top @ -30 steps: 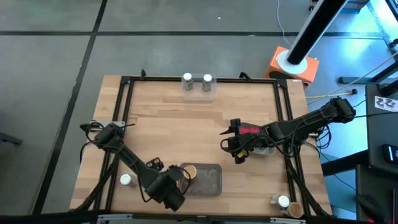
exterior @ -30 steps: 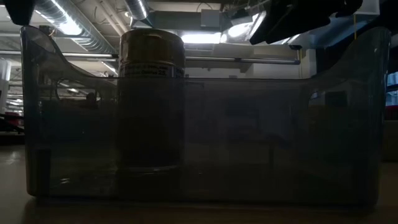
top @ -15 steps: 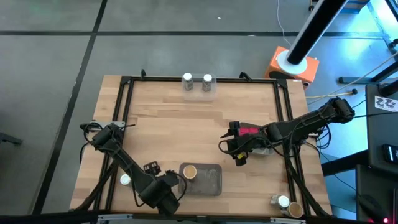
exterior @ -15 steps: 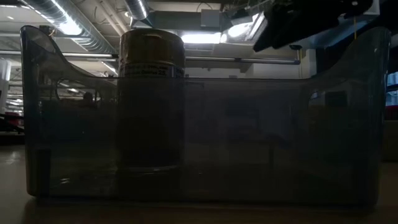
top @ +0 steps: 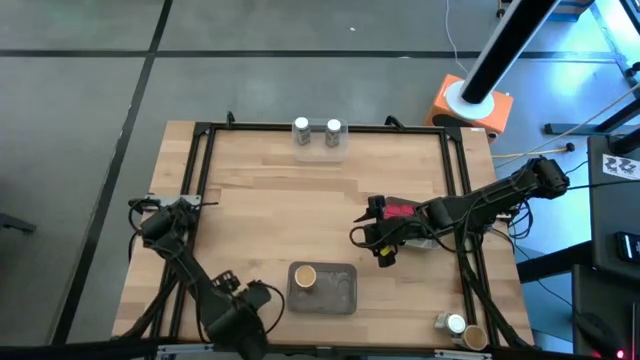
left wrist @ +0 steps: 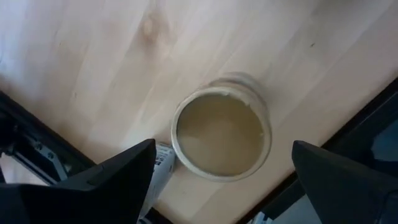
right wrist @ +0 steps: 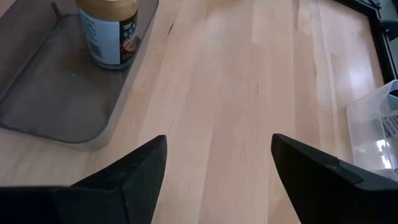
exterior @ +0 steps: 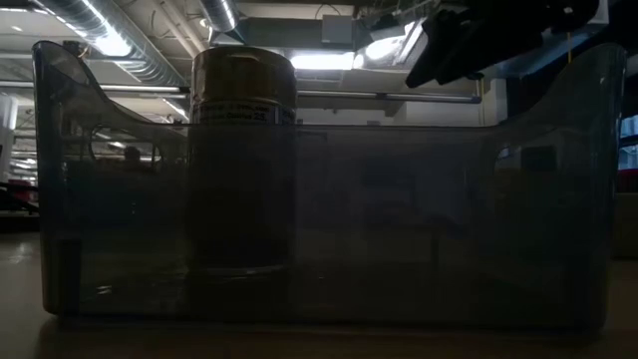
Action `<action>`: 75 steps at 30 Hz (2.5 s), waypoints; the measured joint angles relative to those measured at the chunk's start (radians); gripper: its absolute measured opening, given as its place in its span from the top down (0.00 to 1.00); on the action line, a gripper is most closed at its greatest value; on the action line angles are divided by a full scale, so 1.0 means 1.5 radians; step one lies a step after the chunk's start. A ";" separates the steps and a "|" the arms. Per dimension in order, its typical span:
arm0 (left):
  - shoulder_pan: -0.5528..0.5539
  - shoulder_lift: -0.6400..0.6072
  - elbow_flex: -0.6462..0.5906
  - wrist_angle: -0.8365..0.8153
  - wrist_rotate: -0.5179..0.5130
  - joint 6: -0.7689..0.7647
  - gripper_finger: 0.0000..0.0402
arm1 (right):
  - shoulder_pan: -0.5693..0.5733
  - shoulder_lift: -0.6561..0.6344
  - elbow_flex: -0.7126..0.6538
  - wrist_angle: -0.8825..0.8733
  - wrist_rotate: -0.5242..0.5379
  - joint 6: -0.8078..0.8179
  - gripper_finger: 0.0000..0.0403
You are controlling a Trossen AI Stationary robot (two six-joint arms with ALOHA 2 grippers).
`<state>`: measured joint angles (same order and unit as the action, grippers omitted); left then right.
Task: Sort spices by type
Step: Put the gold seasoning bottle into the black bin
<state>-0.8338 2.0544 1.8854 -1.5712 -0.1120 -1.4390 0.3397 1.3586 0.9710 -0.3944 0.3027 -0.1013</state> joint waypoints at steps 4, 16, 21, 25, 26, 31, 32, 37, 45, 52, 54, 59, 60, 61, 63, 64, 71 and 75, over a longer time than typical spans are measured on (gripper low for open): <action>-0.004 0.000 -0.013 0.000 0.000 0.004 0.11 | 0.000 0.000 0.000 0.001 0.000 0.000 0.28; -0.003 -0.006 -0.067 0.001 -0.005 0.002 0.11 | 0.000 0.000 0.000 0.002 0.000 0.002 0.28; -0.003 -0.018 -0.077 0.026 -0.007 -0.013 0.11 | 0.000 0.000 0.000 0.002 0.000 0.002 0.28; -0.003 -0.024 -0.079 0.026 -0.008 -0.017 0.11 | 0.000 0.000 0.000 0.002 0.000 0.002 0.28; -0.003 -0.026 -0.079 0.025 -0.008 -0.019 0.11 | 0.000 0.000 0.000 0.002 0.000 0.002 0.28; 0.000 -0.041 -0.080 -0.001 -0.007 -0.044 0.11 | 0.000 0.000 0.000 0.002 0.000 0.002 0.28; 0.001 -0.048 -0.080 0.001 -0.007 -0.046 0.11 | 0.000 0.000 0.000 0.002 0.000 0.002 0.28; 0.003 -0.089 -0.080 0.000 -0.011 -0.068 0.11 | 0.000 0.000 0.000 0.002 0.000 0.002 0.28; 0.005 -0.109 -0.090 0.031 -0.028 -0.107 0.11 | 0.000 -0.001 0.000 0.003 -0.001 0.011 0.28; 0.016 -0.111 -0.139 0.049 -0.023 -0.088 0.11 | 0.000 -0.001 0.000 0.002 -0.001 0.012 0.28; 0.016 -0.111 -0.140 0.049 -0.023 -0.078 0.11 | 0.000 -0.001 0.000 0.002 -0.001 0.012 0.28; 0.016 -0.112 -0.140 0.081 -0.020 -0.065 0.11 | 0.000 -0.001 0.000 0.002 -0.001 0.012 0.28; 0.016 -0.112 -0.140 0.074 -0.019 -0.066 0.11 | 0.000 -0.001 0.000 0.002 -0.001 0.012 0.28; 0.015 -0.112 -0.140 0.071 -0.019 -0.066 0.11 | 0.000 -0.001 0.000 0.002 -0.001 0.012 0.28; 0.015 -0.112 -0.140 0.078 -0.020 -0.066 0.11 | 0.000 -0.001 0.000 0.002 -0.001 0.012 0.28; 0.015 -0.112 -0.140 0.081 -0.020 -0.066 0.11 | 0.000 -0.001 0.000 0.002 -0.001 0.012 0.28; 0.016 -0.113 -0.175 0.090 -0.011 -0.063 0.11 | 0.000 -0.001 0.000 0.002 -0.001 0.012 0.28; 0.016 -0.113 -0.186 0.123 -0.011 -0.056 0.11 | 0.000 -0.001 0.000 0.002 -0.001 0.014 0.28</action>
<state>-0.8097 1.8854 1.6071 -1.3865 -0.1280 -1.5230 0.3399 1.3575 0.9710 -0.3920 0.3012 -0.0809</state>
